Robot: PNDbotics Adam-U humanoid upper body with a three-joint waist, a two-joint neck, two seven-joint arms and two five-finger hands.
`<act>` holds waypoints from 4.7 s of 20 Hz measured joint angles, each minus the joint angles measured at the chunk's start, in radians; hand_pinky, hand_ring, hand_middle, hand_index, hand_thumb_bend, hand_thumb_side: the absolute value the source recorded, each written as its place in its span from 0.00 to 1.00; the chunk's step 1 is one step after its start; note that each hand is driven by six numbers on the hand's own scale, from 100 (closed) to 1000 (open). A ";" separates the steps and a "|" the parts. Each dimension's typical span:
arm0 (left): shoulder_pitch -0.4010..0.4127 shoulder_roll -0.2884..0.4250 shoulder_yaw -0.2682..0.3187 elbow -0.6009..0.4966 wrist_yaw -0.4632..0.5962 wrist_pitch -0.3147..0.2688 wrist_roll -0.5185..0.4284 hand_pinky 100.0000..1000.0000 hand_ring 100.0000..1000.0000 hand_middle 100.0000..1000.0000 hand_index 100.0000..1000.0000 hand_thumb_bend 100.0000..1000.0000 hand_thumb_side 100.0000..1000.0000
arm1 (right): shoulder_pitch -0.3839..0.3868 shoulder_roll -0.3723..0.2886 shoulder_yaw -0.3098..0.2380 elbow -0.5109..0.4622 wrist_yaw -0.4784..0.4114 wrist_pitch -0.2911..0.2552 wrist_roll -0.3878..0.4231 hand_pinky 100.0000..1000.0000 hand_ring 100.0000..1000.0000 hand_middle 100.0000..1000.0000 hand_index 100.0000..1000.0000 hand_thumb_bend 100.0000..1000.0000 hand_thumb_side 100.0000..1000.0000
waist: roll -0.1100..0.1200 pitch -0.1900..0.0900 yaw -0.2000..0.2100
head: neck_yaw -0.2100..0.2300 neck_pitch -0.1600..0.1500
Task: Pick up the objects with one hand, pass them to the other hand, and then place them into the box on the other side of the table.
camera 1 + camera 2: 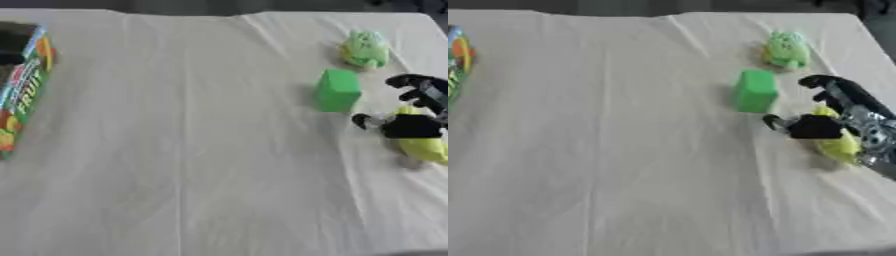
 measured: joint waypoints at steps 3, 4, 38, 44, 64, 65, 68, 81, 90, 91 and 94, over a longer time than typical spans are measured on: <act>0.000 0.000 0.000 0.000 0.000 0.000 -0.001 0.56 0.71 0.77 0.74 0.11 0.78 | -0.040 0.000 -0.008 0.000 0.069 0.059 0.059 0.87 0.86 0.89 0.89 0.51 0.29 | -0.004 -0.007 -0.001 | 0.000 0.000; 0.000 0.000 0.000 0.000 0.000 0.001 -0.001 0.57 0.71 0.77 0.74 0.11 0.78 | -0.053 -0.001 -0.012 0.000 0.088 0.077 0.077 0.88 0.86 0.89 0.89 0.51 0.29 | -0.006 -0.008 -0.001 | 0.000 0.000; 0.032 0.036 0.003 0.013 -0.009 -0.001 0.003 0.57 0.71 0.78 0.74 0.11 0.79 | -0.414 0.108 -0.018 0.000 0.675 -0.151 1.060 0.96 0.91 0.92 0.90 0.49 0.31 | -0.036 -0.030 -0.022 | 0.021 0.002; 0.035 0.038 0.006 0.014 -0.009 -0.002 0.007 0.57 0.71 0.78 0.74 0.11 0.79 | -0.418 0.146 -0.003 0.000 0.706 -0.161 1.071 0.95 0.92 0.93 0.91 0.51 0.32 | -0.035 -0.030 -0.024 | 0.028 0.003; 0.035 0.042 0.007 0.019 -0.009 0.000 0.009 0.57 0.71 0.78 0.74 0.11 0.79 | -0.366 0.173 0.020 0.000 0.820 -0.110 1.020 0.96 0.93 0.94 0.91 0.52 0.27 | -0.023 -0.028 -0.020 | 0.014 0.006; 0.035 0.042 0.007 0.019 -0.009 0.000 0.009 0.57 0.71 0.78 0.74 0.11 0.79 | -0.366 0.173 0.020 0.000 0.820 -0.109 1.018 0.96 0.93 0.94 0.90 0.51 0.26 | -0.023 -0.028 -0.020 | 0.013 0.007; 0.035 0.042 0.007 0.019 -0.009 0.000 0.009 0.57 0.71 0.78 0.74 0.11 0.79 | -0.365 0.173 0.020 0.000 0.821 -0.107 1.017 0.97 0.94 0.94 0.90 0.51 0.25 | -0.022 -0.027 -0.019 | 0.009 0.010; 0.034 0.042 0.007 0.019 -0.009 0.000 0.009 0.57 0.71 0.78 0.74 0.11 0.79 | -0.338 0.181 0.018 0.000 0.859 -0.106 1.016 0.97 0.93 0.94 0.89 0.40 0.11 | -0.017 -0.025 -0.015 | 0.001 -0.001; 0.034 0.042 0.006 0.019 -0.008 0.000 0.008 0.57 0.71 0.78 0.74 0.11 0.80 | -0.329 0.182 0.013 0.000 0.897 -0.106 1.016 0.97 0.94 0.95 0.89 0.38 0.08 | -0.016 -0.023 -0.012 | -0.007 -0.013; 0.034 0.042 0.006 0.019 -0.008 0.000 0.008 0.57 0.71 0.78 0.74 0.11 0.80 | -0.329 0.182 0.012 0.000 0.900 -0.106 1.016 0.98 0.94 0.95 0.89 0.38 0.08 | -0.016 -0.023 -0.012 | -0.008 -0.015; 0.034 0.042 0.006 0.019 -0.008 0.001 0.007 0.57 0.71 0.78 0.74 0.11 0.80 | -0.329 0.182 0.012 0.000 0.910 -0.106 1.016 0.98 0.94 0.95 0.89 0.38 0.08 | -0.015 -0.021 -0.007 | -0.011 -0.018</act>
